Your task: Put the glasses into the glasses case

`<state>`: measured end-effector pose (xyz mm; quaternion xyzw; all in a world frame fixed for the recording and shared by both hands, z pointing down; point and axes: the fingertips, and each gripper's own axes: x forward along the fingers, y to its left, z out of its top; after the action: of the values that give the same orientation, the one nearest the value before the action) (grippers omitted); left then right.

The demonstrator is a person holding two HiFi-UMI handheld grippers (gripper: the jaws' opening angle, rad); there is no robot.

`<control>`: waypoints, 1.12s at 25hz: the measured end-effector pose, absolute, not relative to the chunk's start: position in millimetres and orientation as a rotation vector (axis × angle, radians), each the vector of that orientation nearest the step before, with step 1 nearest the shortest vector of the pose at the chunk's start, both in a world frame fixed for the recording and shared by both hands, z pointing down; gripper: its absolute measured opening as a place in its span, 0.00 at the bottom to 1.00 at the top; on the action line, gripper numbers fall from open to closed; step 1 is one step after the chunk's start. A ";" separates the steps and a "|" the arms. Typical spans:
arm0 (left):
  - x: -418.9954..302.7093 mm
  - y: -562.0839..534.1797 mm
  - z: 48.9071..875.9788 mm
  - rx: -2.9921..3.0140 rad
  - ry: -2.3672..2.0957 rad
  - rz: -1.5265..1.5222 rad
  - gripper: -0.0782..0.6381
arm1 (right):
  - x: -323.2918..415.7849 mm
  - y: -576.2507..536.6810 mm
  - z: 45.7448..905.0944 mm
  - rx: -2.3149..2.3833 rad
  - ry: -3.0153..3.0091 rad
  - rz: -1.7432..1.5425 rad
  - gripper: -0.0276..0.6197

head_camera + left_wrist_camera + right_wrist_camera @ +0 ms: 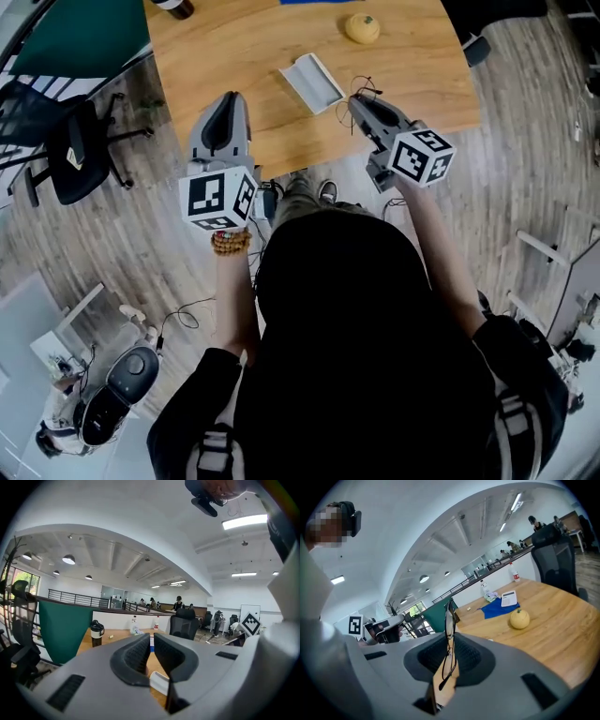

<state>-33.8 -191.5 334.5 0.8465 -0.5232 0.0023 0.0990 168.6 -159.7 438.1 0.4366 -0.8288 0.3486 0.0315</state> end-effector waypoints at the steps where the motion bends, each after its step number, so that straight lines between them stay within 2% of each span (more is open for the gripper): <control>1: -33.1 -195.9 337.2 2.508 -1.524 0.001 0.17 | 166.9 -164.3 437.7 1.353 -2.551 1.081 0.12; 11: -24.8 -228.1 346.5 2.588 -1.315 -0.001 0.17 | 150.0 -192.0 445.1 1.403 -2.526 1.111 0.12; 28: -42.9 -245.0 377.2 2.531 -1.292 0.031 0.17 | 136.0 -220.6 470.6 1.285 -2.526 1.142 0.12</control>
<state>-42.9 -245.0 377.2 0.8806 -0.4497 0.0109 0.1493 136.0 -220.6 470.6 0.4201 -0.8259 0.3735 0.0429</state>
